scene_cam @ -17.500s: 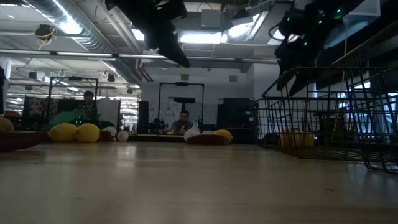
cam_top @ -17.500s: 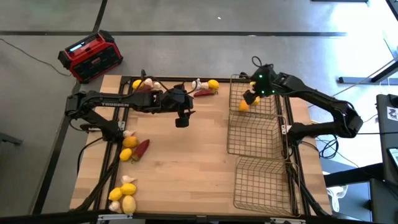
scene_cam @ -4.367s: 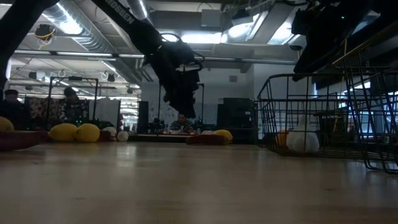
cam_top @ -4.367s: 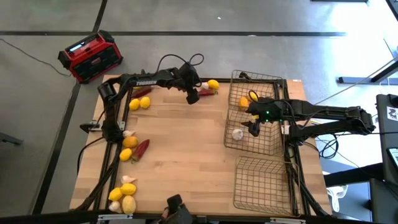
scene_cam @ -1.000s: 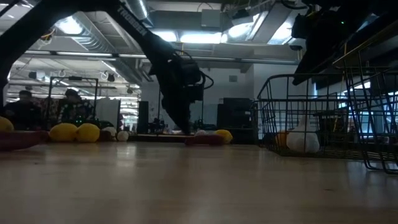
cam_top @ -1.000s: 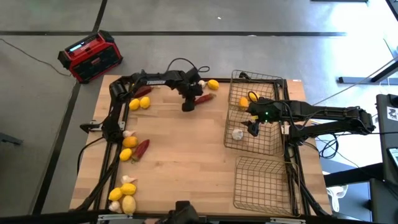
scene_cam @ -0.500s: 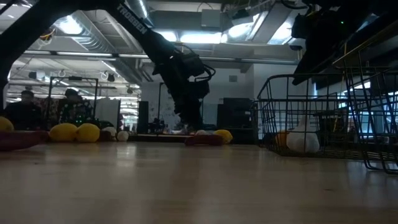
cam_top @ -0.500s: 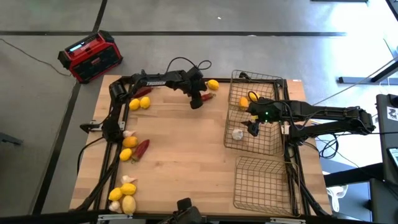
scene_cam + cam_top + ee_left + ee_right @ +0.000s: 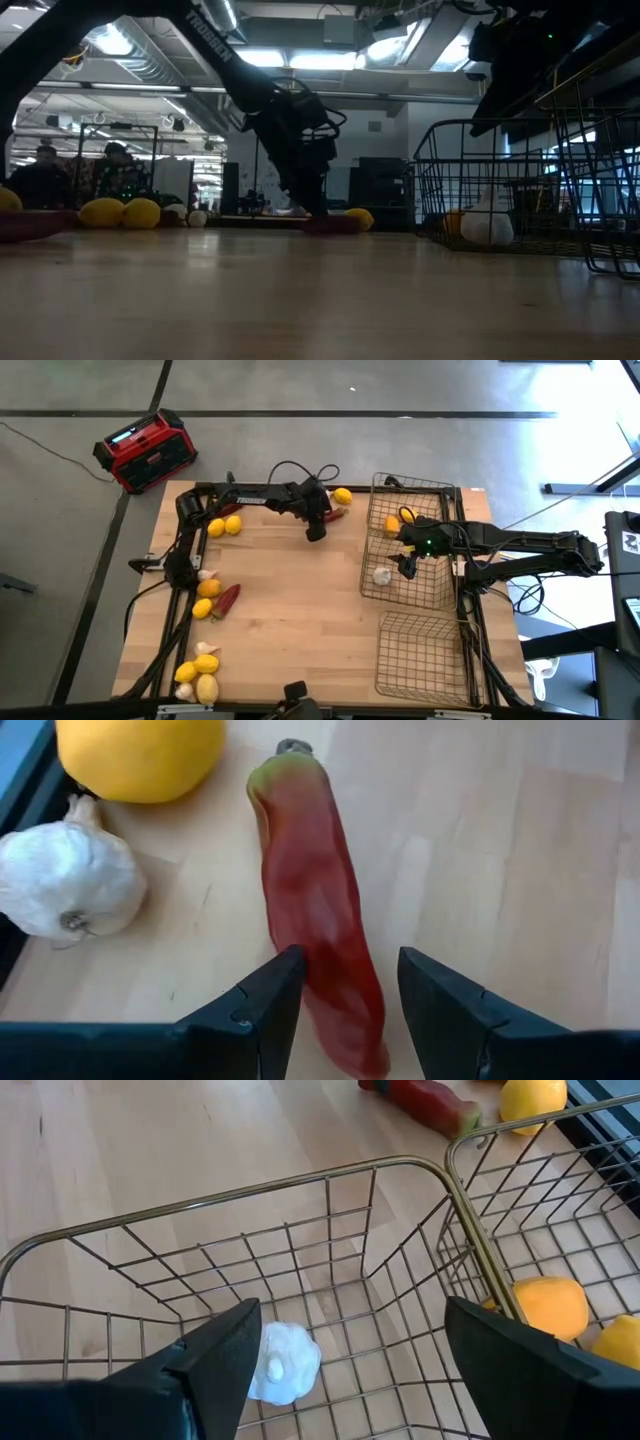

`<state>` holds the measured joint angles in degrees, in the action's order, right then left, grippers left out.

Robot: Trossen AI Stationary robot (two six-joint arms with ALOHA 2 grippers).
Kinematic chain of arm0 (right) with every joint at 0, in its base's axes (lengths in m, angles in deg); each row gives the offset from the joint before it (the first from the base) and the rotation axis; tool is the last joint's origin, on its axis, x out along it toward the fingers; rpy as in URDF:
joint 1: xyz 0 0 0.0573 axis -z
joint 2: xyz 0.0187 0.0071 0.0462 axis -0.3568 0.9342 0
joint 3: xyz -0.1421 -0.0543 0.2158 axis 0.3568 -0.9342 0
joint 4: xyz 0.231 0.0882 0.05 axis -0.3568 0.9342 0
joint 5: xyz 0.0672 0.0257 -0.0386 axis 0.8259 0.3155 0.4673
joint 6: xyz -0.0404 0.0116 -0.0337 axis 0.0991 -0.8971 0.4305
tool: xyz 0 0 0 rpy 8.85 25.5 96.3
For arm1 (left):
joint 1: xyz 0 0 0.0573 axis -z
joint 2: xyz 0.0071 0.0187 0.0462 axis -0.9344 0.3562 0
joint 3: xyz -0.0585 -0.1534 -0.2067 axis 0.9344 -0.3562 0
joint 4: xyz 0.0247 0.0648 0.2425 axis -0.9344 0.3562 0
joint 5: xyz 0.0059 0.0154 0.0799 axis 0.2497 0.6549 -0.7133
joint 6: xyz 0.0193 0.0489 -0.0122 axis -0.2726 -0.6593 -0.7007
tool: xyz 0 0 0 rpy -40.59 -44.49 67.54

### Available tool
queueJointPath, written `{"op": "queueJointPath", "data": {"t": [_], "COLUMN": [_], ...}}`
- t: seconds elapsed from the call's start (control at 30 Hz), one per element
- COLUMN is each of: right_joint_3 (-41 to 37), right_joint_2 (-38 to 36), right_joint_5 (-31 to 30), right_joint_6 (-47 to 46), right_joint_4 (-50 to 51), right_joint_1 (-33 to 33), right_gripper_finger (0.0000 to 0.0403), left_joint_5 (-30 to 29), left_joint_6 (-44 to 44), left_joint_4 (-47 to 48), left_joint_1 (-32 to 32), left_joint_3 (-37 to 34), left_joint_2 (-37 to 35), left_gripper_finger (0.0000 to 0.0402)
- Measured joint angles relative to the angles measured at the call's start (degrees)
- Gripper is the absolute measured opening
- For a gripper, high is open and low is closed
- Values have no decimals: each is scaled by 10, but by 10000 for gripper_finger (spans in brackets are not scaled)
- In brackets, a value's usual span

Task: Sort produce into baskets
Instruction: Put the red chili pepper into the bottom wire basket

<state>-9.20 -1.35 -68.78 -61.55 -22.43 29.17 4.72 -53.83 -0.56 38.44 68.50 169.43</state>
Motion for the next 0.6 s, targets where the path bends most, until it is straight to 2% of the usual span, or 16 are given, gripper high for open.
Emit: {"op": "queueJointPath", "data": {"t": [0.2, 0.37, 0.47, 0.6], "right_joint_3": [0, 0, 0, 0], "right_joint_2": [0, 0, 0, 0], "right_joint_5": [0, 0, 0, 0], "right_joint_6": [0, 0, -1, -1], "right_joint_4": [0, 0, 0, 0], "right_joint_1": [0, 0, 0, 0], "right_gripper_finger": [309, 309, 309, 309], "left_joint_5": [-4, -59, -67, -68], "left_joint_6": [-3, -4, -16, -33], "left_joint_4": [-2, 4, 2, 1], "left_joint_1": [-1, -1, -1, -1], "left_joint_3": [0, -2, -2, -2], "left_joint_2": [0, 1, 1, 1], "left_gripper_finger": [164, 164, 164, 141]}}
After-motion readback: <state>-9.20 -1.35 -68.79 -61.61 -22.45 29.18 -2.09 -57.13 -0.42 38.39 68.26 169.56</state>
